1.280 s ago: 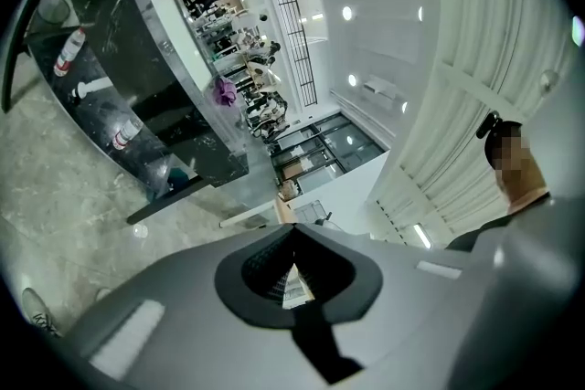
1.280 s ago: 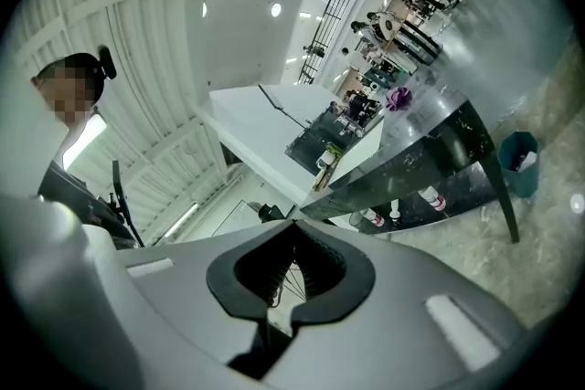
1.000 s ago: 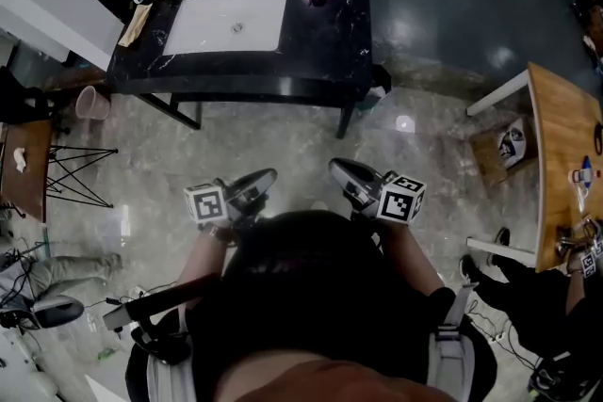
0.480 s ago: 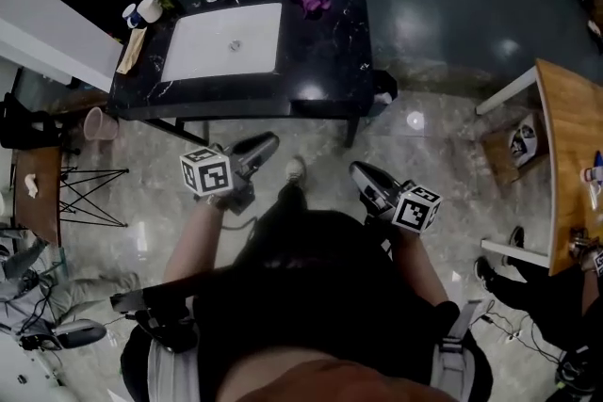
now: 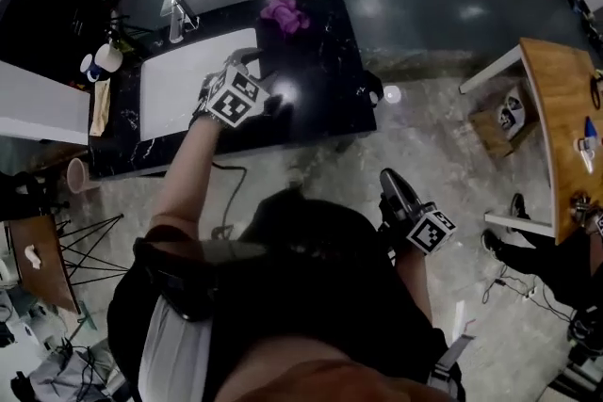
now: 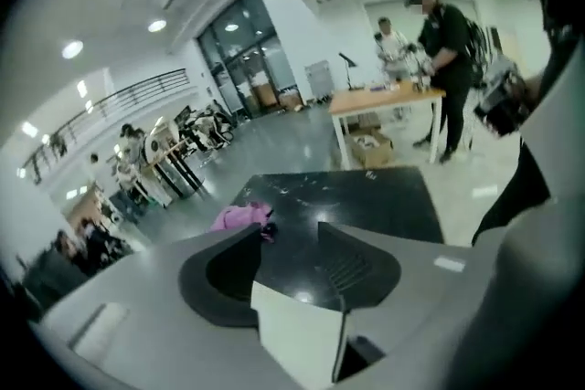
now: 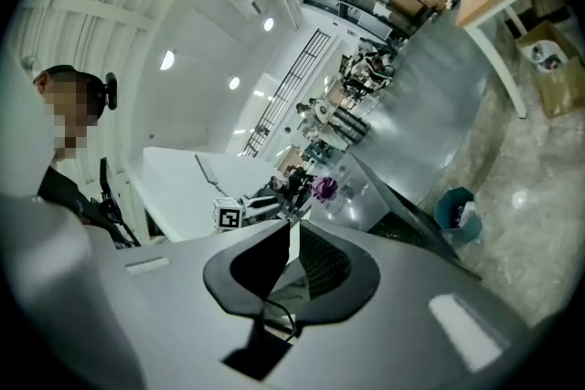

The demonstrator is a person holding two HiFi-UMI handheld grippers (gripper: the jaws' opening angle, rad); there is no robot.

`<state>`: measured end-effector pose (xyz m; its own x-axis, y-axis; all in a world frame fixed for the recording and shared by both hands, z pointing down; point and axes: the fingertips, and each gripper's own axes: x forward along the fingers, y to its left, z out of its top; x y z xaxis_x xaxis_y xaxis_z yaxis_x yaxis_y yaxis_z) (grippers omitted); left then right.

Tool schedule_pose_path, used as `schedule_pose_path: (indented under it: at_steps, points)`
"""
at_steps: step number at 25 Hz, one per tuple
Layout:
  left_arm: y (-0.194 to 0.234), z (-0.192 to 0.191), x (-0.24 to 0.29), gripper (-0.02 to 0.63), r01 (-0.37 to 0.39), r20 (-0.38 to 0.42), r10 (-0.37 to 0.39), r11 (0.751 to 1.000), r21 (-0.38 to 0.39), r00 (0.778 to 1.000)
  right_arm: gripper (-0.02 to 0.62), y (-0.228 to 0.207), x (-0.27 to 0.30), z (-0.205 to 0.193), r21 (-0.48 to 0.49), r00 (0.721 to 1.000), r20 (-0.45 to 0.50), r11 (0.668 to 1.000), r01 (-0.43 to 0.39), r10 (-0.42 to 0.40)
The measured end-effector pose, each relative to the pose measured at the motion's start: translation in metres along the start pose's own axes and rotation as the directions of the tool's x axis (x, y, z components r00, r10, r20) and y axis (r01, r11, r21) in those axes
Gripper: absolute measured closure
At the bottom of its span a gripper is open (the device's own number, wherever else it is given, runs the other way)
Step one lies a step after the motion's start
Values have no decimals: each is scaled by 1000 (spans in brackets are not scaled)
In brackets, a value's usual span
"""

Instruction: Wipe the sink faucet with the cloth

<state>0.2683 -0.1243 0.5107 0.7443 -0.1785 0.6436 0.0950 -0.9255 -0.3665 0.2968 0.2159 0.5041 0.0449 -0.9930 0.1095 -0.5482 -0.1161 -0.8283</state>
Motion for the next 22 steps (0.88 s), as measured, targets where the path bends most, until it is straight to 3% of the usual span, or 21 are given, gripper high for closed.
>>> schedule_pose_path:
  at_steps: [2,4,9,13,17,20,22]
  points:
    - [30,-4,36,417,-9,-64,22,980,199,998,552,-5,6,2,18,997,50,998,53,-54]
    - [56,-9,71,414,3,-108,36,939,343,994,554,-10,10,0,42,991,87,994,100,-103]
    - [90,-22,145,393,112,-203,-6,849,516,979,555,-12,17,-10,113,963,169,975,193,-210]
    - [99,-20,186,371,176,-241,-32,777,604,970,557,-10,14,-15,140,934,219,956,257,-283]
    - [104,-27,213,353,271,-324,-66,717,642,944,561,-15,-1,-12,155,898,269,936,317,-348]
    - [96,-32,218,402,340,-376,-105,689,640,921,563,-17,-6,-10,175,881,299,929,326,-366]
    - [90,-36,218,462,376,-403,-131,688,621,906,565,-17,-5,-10,183,881,301,929,322,-365]
